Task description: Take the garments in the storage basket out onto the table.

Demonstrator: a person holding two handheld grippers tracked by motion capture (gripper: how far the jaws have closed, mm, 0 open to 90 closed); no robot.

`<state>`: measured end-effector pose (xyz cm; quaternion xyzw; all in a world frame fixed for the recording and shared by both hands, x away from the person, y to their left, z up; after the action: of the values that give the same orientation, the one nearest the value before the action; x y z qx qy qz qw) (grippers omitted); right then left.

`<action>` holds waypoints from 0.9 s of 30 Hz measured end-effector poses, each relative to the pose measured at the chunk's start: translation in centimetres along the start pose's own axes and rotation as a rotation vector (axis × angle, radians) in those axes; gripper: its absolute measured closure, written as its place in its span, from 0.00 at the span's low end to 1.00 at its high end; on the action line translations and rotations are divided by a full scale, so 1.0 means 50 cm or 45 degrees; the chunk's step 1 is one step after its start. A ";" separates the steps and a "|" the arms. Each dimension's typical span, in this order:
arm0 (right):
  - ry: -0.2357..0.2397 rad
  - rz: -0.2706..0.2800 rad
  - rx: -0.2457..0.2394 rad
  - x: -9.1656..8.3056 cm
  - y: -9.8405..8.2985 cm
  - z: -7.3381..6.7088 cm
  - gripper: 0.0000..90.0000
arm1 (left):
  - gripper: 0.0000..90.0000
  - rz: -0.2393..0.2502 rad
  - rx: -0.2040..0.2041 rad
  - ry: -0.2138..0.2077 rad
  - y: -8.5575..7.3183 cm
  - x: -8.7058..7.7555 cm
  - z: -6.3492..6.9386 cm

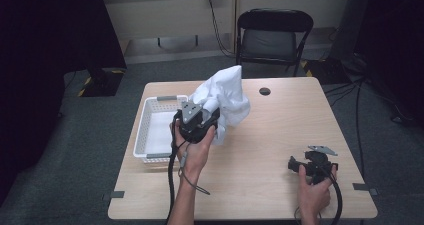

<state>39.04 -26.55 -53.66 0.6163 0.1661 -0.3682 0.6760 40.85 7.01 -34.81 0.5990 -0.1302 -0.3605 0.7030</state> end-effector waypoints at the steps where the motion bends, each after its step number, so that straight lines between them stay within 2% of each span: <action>1: 0.000 0.000 0.000 0.000 0.000 0.000 0.00 | 0.80 0.002 0.004 -0.002 -0.001 0.003 0.002; 13: 0.000 0.001 -0.001 0.000 0.000 0.000 0.00 | 0.81 -0.018 0.016 -0.019 -0.019 0.032 0.015; 21: 0.000 0.000 -0.001 0.000 0.000 0.000 0.00 | 0.80 -0.069 0.019 -0.026 -0.044 0.068 0.022; 27: -0.001 0.000 -0.001 0.000 0.000 0.000 0.00 | 0.80 -0.117 0.001 -0.034 -0.062 0.091 0.021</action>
<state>39.04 -26.56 -53.66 0.6160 0.1660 -0.3682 0.6763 42.32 3.14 -38.58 0.6000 -0.1119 -0.4002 0.6836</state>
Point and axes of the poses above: each handheld gripper's, and its own axes: x roughly forward along the jaws, y roughly out of its top, z roughly to its right, the point moved 4 cm from there along x, roughly forward along the jaws, and after that the axes turned 14 degrees about -y, right-handed, at the moved point
